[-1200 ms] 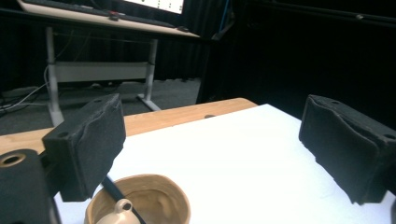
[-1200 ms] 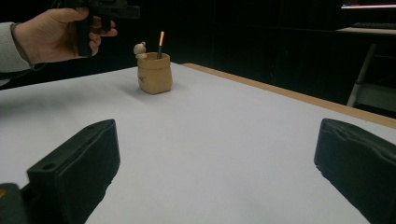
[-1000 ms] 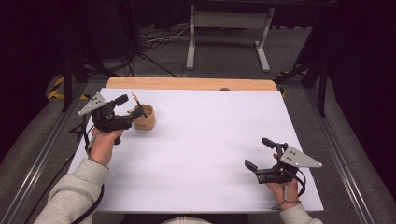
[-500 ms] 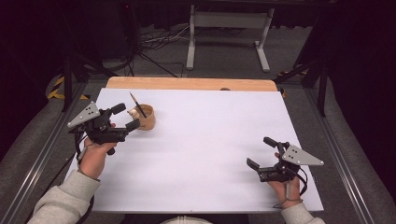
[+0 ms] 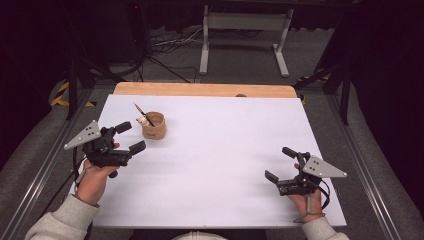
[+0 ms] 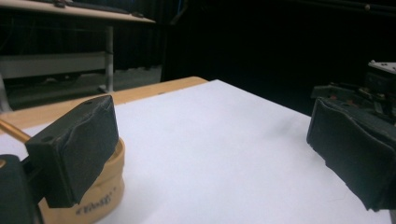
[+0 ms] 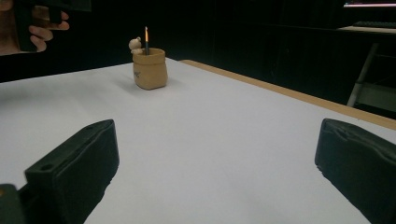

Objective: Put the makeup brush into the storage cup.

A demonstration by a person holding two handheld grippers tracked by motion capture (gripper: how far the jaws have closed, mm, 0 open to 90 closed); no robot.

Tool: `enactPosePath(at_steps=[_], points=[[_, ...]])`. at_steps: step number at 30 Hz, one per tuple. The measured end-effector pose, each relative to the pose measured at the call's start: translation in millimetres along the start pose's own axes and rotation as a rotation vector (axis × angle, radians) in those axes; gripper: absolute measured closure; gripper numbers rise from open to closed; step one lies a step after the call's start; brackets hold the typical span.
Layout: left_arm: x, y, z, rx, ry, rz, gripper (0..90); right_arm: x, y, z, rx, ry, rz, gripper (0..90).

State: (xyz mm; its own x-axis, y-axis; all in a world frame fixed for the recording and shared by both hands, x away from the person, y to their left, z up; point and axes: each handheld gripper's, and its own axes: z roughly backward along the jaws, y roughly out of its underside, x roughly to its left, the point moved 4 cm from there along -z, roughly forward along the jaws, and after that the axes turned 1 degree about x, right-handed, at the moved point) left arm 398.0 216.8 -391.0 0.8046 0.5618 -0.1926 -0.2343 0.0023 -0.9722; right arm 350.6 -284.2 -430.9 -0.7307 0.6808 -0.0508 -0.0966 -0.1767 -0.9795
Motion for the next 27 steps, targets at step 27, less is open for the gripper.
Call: enactPosePath(at_steps=[27], points=[[-7.8, 58.0, 24.0, 0.059, -0.010, 0.013, 2.9, 6.7, 7.6, -5.0, 0.014, -0.046, 0.019, 0.0]])
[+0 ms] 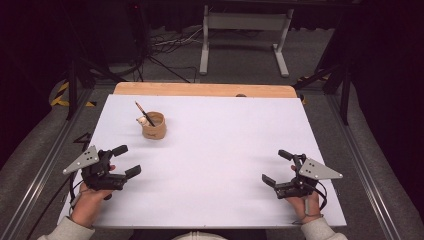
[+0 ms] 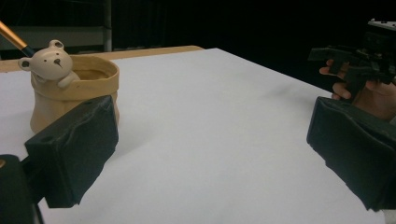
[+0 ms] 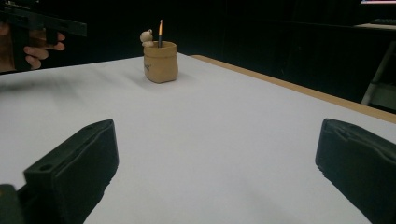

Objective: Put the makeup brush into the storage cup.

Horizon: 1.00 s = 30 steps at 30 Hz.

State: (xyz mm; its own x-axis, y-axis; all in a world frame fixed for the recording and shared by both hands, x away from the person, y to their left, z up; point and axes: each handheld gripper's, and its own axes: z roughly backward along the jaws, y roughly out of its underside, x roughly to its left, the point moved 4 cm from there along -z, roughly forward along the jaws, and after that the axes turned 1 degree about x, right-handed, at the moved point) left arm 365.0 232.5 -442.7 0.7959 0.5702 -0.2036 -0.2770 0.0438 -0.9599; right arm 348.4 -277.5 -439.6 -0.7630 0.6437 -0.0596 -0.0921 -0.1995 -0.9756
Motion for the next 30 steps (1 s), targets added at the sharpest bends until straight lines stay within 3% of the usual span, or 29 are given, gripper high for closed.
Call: enactPosePath(at_steps=[17, 27, 30], points=[[-5.2, 16.1, -5.1, 0.040, -0.033, -0.139, 2.9, 2.2, 9.8, -5.6, 0.022, -0.013, -0.016, 0.0], [-8.0, 23.7, -13.0, 0.067, -0.031, -0.163, 2.8, 1.9, 14.2, -8.1, 0.056, 0.010, -0.022, 0.0], [-7.8, 24.4, -14.2, 0.059, -0.022, -0.131, 2.5, 2.8, 14.5, -8.6, 0.057, 0.008, -0.021, 0.0]])
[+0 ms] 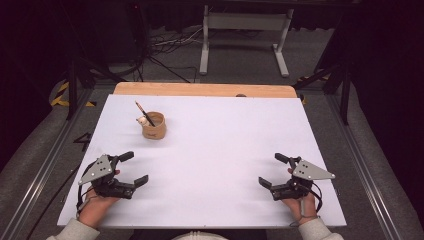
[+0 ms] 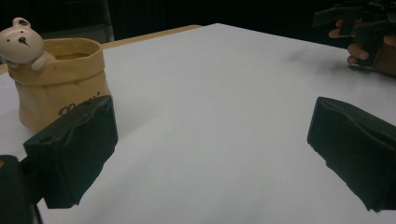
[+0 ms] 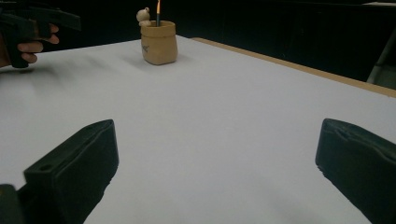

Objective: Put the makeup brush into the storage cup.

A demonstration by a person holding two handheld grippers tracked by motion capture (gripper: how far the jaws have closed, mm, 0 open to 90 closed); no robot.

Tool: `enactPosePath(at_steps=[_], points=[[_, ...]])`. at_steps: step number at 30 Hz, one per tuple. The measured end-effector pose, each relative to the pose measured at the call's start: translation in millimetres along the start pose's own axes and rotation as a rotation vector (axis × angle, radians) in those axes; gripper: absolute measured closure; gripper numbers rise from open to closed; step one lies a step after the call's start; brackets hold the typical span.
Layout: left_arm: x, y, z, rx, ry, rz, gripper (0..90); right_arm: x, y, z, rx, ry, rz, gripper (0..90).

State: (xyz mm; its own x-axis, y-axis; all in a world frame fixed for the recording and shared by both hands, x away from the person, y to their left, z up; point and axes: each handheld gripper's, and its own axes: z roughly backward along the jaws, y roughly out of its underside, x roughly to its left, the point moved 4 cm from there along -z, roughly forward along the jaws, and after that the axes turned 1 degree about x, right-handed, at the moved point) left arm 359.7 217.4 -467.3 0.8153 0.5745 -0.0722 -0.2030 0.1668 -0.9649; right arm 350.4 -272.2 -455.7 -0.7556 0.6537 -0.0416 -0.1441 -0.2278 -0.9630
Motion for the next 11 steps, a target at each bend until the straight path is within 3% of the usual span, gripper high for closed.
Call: enactPosePath(at_steps=[11], points=[[0.9, -0.1, 0.5, -0.010, 0.008, 0.022, 2.1, 0.1, -1.0, 1.9, -0.012, 0.002, 0.005, 0.0]])
